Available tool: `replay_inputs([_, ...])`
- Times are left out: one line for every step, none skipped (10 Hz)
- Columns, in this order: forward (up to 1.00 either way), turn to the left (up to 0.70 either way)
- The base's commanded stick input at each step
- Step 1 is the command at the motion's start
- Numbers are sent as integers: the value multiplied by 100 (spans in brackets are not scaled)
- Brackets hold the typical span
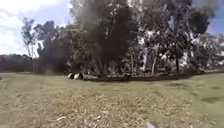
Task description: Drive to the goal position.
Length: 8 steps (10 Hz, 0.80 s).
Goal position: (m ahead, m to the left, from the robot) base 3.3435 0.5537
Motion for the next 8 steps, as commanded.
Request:
replay_inputs([70,0])
replay_inputs([70,0])
replay_inputs([70,0])
replay_inputs([70,0])
replay_inputs([70,0])
replay_inputs([70,0])
replay_inputs([70,0])
replay_inputs([70,0])
